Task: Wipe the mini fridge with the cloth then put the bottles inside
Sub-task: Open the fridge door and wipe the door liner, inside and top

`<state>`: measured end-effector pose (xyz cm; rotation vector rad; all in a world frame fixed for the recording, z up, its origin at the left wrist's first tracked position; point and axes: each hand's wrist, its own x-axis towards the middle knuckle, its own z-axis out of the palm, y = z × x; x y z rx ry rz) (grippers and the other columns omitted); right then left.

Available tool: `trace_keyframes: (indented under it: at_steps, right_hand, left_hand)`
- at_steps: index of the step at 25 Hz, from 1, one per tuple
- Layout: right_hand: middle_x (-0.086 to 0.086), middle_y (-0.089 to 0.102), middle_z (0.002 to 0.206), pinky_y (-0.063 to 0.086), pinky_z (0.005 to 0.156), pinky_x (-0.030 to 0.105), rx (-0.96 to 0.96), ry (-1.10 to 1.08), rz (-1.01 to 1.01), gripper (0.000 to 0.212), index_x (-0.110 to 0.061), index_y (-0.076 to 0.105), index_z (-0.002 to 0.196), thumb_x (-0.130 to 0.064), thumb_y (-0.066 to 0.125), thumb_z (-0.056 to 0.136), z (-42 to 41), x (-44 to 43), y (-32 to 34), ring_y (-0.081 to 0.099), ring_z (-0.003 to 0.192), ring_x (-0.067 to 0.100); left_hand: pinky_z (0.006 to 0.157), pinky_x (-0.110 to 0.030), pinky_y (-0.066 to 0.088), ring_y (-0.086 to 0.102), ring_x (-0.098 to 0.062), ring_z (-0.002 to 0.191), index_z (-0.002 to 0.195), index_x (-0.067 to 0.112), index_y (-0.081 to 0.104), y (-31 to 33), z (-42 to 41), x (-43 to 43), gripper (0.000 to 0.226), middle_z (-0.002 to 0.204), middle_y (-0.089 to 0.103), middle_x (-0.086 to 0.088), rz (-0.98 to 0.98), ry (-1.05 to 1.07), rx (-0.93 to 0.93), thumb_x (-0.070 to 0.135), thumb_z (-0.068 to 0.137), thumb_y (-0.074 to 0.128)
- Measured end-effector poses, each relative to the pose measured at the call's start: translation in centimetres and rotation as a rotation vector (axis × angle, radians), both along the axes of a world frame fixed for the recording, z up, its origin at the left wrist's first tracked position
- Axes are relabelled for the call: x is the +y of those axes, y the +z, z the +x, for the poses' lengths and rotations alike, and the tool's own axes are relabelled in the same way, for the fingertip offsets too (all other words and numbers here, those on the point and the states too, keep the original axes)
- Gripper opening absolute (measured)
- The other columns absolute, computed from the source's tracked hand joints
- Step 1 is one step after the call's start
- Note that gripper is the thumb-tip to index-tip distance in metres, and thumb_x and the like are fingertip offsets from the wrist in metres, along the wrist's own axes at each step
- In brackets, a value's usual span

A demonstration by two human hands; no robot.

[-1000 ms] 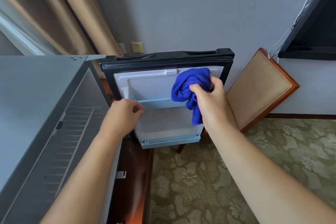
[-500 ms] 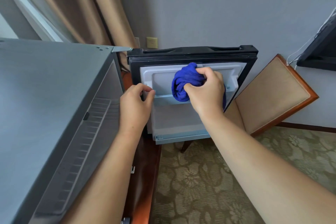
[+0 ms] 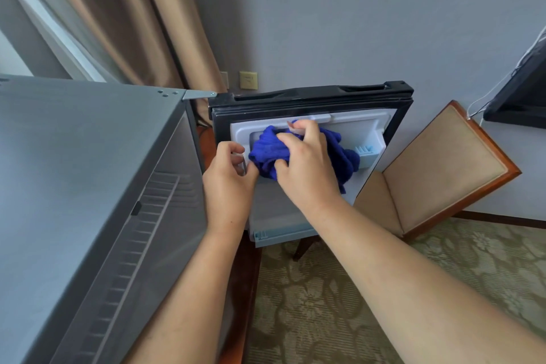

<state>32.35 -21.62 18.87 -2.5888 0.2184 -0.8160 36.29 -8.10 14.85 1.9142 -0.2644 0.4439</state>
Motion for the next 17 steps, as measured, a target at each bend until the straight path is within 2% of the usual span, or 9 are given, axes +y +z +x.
trace_keyframes:
  at_steps: [2, 4, 7, 9, 11, 14, 17]
  right_hand:
    - [0.003, 0.044, 0.135, 0.046, 0.102, 0.033, 0.025, -0.056, 0.028, 0.036, -0.011, 0.07, 0.118, -0.008, 0.065, 0.083, -0.3, -2.7, -0.3, 0.047, 0.126, 0.023]
    - [0.006, 0.046, 0.134, 0.039, 0.111, 0.03, 0.023, -0.125, 0.099, 0.038, -0.009, 0.071, 0.119, -0.004, 0.064, 0.082, -0.6, -5.8, -0.2, 0.05, 0.125, 0.023]
    - [0.014, 0.048, 0.135, 0.034, 0.113, 0.026, -0.01, -0.271, 0.208, 0.037, -0.006, 0.073, 0.115, 0.001, 0.064, 0.08, -1.5, -10.9, 0.5, 0.051, 0.128, 0.026]
    - [0.016, 0.049, 0.135, 0.034, 0.109, 0.026, 0.012, -0.315, 0.243, 0.035, -0.008, 0.073, 0.114, -0.001, 0.065, 0.08, -1.7, -12.8, 1.1, 0.049, 0.128, 0.025]
    - [0.016, 0.056, 0.126, 0.037, 0.103, 0.026, 0.056, -0.293, 0.262, 0.032, -0.009, 0.073, 0.108, -0.003, 0.063, 0.079, -1.1, -12.8, 1.4, 0.049, 0.123, 0.025]
    - [0.015, 0.06, 0.11, 0.043, 0.084, 0.029, 0.086, -0.228, 0.282, 0.024, -0.009, 0.07, 0.099, -0.005, 0.061, 0.077, -0.1, -11.4, 1.8, 0.055, 0.099, 0.028]
    - [0.01, 0.057, 0.113, 0.039, 0.072, 0.028, 0.153, -0.197, 0.267, 0.028, -0.015, 0.07, 0.105, -0.012, 0.063, 0.079, 0.5, -10.8, 2.2, 0.049, 0.083, 0.022]
  left_hand:
    - [0.067, -0.026, 0.051, 0.059, -0.008, 0.072, 0.097, 0.027, 0.052, -0.1, 0.1, -0.1, 0.026, 0.083, 0.061, 0.008, 0.031, 0.018, -0.002, 0.019, 0.086, 0.075]
    - [0.063, -0.023, 0.049, 0.058, -0.009, 0.07, 0.095, 0.028, 0.051, 0.2, 0.2, -0.2, 0.026, 0.081, 0.06, 0.008, 0.07, 0.037, -0.006, 0.02, 0.087, 0.075]
    - [0.059, -0.013, 0.043, 0.059, -0.009, 0.068, 0.094, 0.028, 0.051, 0.4, 0.1, -0.6, 0.026, 0.081, 0.061, 0.009, 0.104, 0.071, 0.003, 0.018, 0.086, 0.074]
    - [0.058, -0.007, 0.04, 0.059, -0.008, 0.067, 0.093, 0.027, 0.053, 0.6, -0.1, -0.9, 0.025, 0.08, 0.061, 0.01, 0.105, 0.098, 0.007, 0.017, 0.085, 0.074]
    - [0.059, -0.005, 0.039, 0.06, -0.007, 0.068, 0.092, 0.026, 0.054, 0.8, -0.2, -1.3, 0.023, 0.079, 0.062, 0.011, 0.106, 0.134, 0.023, 0.018, 0.086, 0.074]
    - [0.058, -0.007, 0.041, 0.061, -0.008, 0.066, 0.09, 0.027, 0.055, 1.1, -0.4, -1.6, 0.022, 0.08, 0.063, 0.011, 0.096, 0.164, 0.066, 0.019, 0.087, 0.075]
    - [0.056, -0.008, 0.042, 0.058, -0.004, 0.066, 0.087, 0.028, 0.055, 1.2, -0.5, -1.9, 0.022, 0.081, 0.062, 0.011, 0.086, 0.181, 0.101, 0.02, 0.087, 0.076]
